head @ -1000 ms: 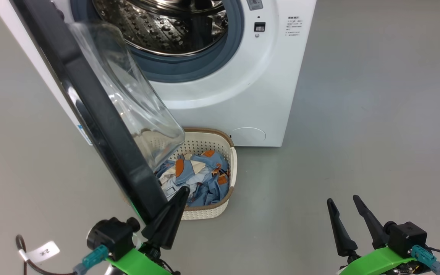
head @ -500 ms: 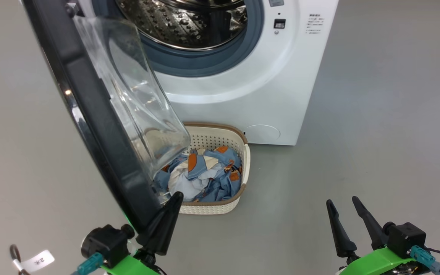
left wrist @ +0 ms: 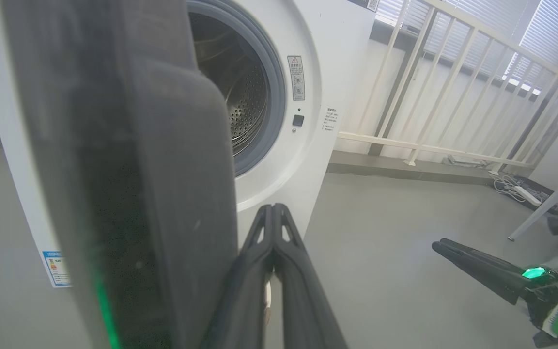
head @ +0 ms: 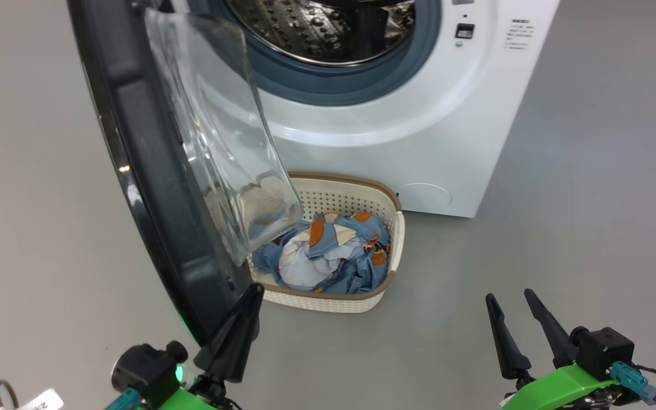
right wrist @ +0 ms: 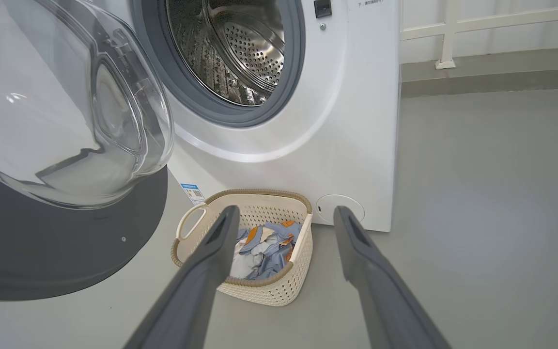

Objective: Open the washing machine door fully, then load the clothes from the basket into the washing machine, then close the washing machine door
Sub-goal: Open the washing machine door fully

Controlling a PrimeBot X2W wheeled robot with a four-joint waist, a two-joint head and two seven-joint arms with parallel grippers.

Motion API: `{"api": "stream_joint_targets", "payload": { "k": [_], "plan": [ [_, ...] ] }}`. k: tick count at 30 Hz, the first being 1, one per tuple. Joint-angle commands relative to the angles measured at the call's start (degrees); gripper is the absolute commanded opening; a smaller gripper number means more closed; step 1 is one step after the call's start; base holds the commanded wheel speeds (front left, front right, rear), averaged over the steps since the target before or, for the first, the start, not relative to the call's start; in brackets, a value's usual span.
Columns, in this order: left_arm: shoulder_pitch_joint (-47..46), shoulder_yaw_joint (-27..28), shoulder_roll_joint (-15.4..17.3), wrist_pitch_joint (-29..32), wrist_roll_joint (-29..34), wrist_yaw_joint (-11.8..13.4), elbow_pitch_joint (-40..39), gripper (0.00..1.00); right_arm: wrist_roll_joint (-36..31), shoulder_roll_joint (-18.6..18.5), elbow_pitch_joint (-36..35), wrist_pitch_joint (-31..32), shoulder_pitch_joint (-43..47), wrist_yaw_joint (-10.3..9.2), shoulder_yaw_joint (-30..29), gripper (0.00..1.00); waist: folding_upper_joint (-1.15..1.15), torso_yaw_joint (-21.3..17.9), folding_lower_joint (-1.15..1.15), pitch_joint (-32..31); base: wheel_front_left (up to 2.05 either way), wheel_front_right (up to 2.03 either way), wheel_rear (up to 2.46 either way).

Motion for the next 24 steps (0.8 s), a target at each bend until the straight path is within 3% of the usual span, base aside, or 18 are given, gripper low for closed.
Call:
{"api": "stream_joint_targets", "payload": {
  "k": [1,15,24],
  "plan": [
    [-0.1,3.0,1.3,-0.4,-0.4,1.6,-1.3,0.0,0.8,-0.1,-1.1,-0.7,-2.3,0.09,1.7,1.0,0.0,1.2,0.0,0.1,0.0,0.0,0.0],
    [1.7,5.9,1.3,-0.4,-1.4,3.8,1.0,0.0,1.1,-0.5,-0.8,-0.7,-1.7,0.09,1.8,1.0,0.0,6.6,0.0,-1.0,0.0,0.0,0.0],
    [1.4,10.2,1.3,-0.4,-1.8,3.9,2.3,0.0,1.1,-0.4,-0.8,-0.7,-1.6,0.09,1.8,1.0,0.0,8.4,0.0,-1.0,0.0,0.0,0.0]
  ]
}}
